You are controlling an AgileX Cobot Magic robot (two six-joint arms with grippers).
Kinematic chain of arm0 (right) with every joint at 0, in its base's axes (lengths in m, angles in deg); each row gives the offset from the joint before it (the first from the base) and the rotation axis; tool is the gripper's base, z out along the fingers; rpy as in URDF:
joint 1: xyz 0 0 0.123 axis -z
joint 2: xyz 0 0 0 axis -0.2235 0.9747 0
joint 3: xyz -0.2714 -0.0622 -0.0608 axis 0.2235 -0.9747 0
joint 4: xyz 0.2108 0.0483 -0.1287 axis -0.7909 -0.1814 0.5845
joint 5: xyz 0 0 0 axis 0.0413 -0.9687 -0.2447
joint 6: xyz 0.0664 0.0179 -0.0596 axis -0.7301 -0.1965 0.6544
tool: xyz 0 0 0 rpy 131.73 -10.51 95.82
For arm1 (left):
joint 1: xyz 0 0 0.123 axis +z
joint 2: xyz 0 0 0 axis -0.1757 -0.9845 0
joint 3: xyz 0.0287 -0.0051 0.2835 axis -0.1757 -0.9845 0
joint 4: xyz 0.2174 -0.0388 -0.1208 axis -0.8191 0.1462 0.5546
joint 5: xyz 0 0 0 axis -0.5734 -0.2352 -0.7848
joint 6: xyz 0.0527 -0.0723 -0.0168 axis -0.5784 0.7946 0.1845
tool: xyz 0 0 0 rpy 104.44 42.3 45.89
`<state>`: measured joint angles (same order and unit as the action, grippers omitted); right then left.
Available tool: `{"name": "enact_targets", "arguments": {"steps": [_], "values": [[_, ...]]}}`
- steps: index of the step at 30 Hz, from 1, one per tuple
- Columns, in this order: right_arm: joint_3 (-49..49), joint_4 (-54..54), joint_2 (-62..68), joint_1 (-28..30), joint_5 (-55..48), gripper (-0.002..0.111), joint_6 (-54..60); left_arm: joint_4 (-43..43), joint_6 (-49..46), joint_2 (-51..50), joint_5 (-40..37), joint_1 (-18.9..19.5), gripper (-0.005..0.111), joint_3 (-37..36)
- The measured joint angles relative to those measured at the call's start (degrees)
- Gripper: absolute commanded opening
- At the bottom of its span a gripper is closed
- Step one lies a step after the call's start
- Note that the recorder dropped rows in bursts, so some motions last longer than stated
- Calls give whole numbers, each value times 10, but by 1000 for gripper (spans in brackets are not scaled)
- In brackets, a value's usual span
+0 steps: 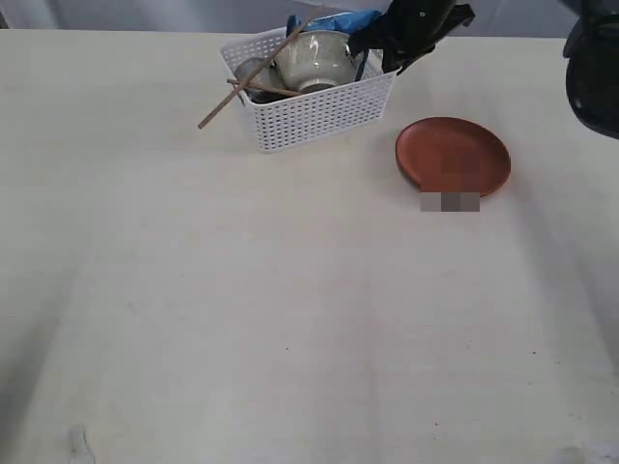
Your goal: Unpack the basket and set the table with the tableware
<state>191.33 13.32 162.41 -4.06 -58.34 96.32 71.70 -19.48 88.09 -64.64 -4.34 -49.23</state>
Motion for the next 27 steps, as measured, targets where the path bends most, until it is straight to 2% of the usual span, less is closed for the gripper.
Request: {"name": "enact_targets", "arguments": {"steps": [6, 17, 19, 20, 24, 25, 27], "values": [[0, -9, -4, -2, -39, 0, -73, 0, 0, 0, 0, 0, 0, 0], [0, -108, -6, -7, -59, 0, -131, 0, 0, 0, 0, 0, 0, 0], [0, -108, -6, -13, -59, 7, -135, 0, 0, 0, 0, 0, 0, 0], [0, -106, -6, -15, -59, 14, -135, 0, 0, 0, 0, 0, 0, 0], [0, -84, -6, -24, -61, 52, -138, 0, 0, 0, 0, 0, 0, 0], [0, -75, -7, -27, -61, 58, -138, 0, 0, 0, 0, 0, 0, 0], [0, -53, -8, -29, -61, 62, -137, 0, 0, 0, 0, 0, 0, 0]]}}
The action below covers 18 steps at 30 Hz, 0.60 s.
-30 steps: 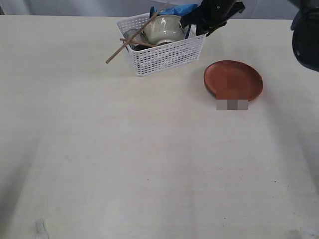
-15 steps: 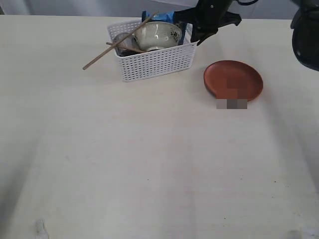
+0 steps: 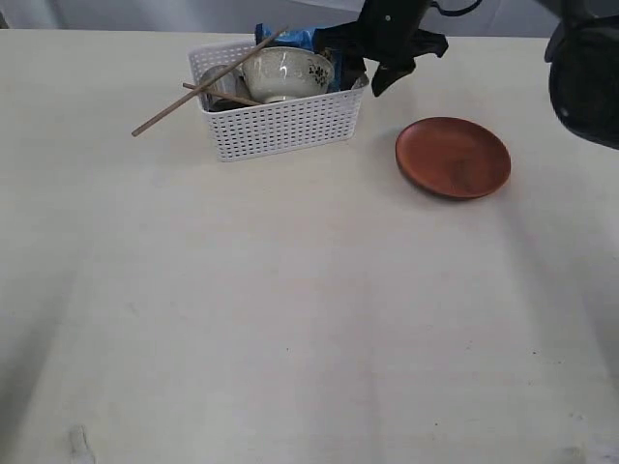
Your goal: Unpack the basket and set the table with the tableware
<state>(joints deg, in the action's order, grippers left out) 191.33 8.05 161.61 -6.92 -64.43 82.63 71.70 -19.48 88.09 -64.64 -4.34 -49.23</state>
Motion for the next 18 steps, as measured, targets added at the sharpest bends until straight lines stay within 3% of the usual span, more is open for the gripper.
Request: {"name": "enact_targets", "arguments": {"steps": [5, 10, 18], "values": [[0, 53, -32, 0, -1, 61, 67, 0, 0, 0, 0, 0, 0, 0], [0, 62, -99, -16, -1, 55, 228, 0, 0, 0, 0, 0, 0, 0], [0, 48, -143, -158, 0, 55, 510, 0, 0, 0, 0, 0, 0, 0]]}}
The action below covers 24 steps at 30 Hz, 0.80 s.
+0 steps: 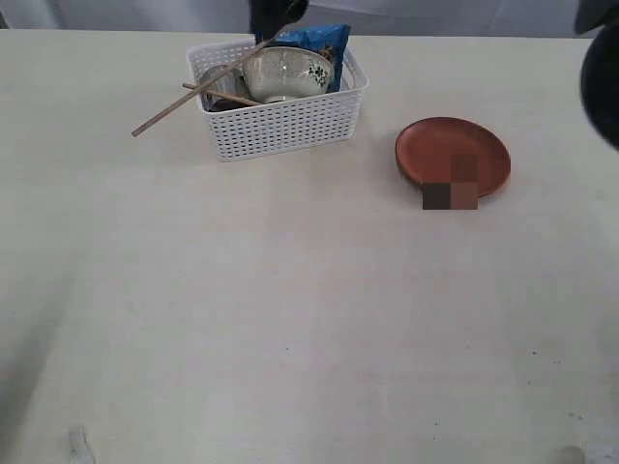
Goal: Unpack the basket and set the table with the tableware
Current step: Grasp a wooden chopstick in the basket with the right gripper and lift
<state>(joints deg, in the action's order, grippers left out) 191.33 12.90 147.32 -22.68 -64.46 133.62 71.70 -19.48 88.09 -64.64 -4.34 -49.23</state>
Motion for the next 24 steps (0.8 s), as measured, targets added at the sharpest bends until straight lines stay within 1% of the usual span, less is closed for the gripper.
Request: {"name": "enact_targets", "arguments": {"steps": [2, 4, 6, 8, 11, 16, 22, 24], "values": [[0, 56, 11, -45, 4, 55, 39, 0, 0, 0, 0, 0, 0, 0], [0, 122, 27, -76, 20, 55, 54, 0, 0, 0, 0, 0, 0, 0], [0, 186, 43, -96, 45, 55, 47, 1, 0, 0, 0, 0, 0, 0], [0, 222, 56, -101, 68, 55, 45, 1, 0, 0, 0, 0, 0, 0], [0, 234, 68, -101, 75, 54, 49, 4, 0, 0, 0, 0, 0, 0], [0, 235, 73, -101, 40, 54, 30, 4, 0, 0, 0, 0, 0, 0], [0, 192, 70, -101, 56, 54, 57, 4, 0, 0, 0, 0, 0, 0], [0, 188, 74, -102, 54, 54, 48, 4, 0, 0, 0, 0, 0, 0]]}}
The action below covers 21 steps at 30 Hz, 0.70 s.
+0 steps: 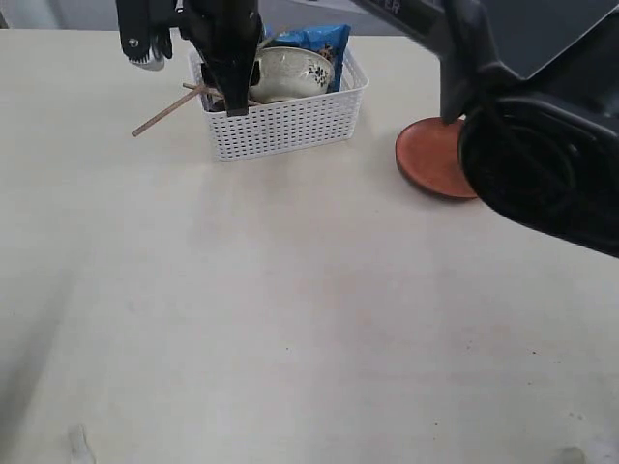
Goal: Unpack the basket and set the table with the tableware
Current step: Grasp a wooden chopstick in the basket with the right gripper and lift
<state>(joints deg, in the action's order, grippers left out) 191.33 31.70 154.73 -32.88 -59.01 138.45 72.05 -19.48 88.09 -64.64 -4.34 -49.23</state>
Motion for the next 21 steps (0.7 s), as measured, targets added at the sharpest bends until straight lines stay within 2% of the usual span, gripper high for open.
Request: {"name": "enact_targets", "arguments": {"steps": [5, 9, 11, 15, 21], "values": [[-22, -24, -23, 0, -49, 48, -100, 0, 0, 0, 0, 0, 0, 0], [-108, -104, -109, -4, -50, 48, -96, 0, 0, 0, 0, 0, 0, 0], [-154, -110, -135, -24, -7, 48, -60, 0, 0, 0, 0, 0, 0, 0], [-170, -54, -121, -60, 145, 48, -58, 0, 0, 0, 0, 0, 0, 0], [-170, 59, -60, -59, 167, 48, -86, 0, 0, 0, 0, 0, 0, 0]]}}
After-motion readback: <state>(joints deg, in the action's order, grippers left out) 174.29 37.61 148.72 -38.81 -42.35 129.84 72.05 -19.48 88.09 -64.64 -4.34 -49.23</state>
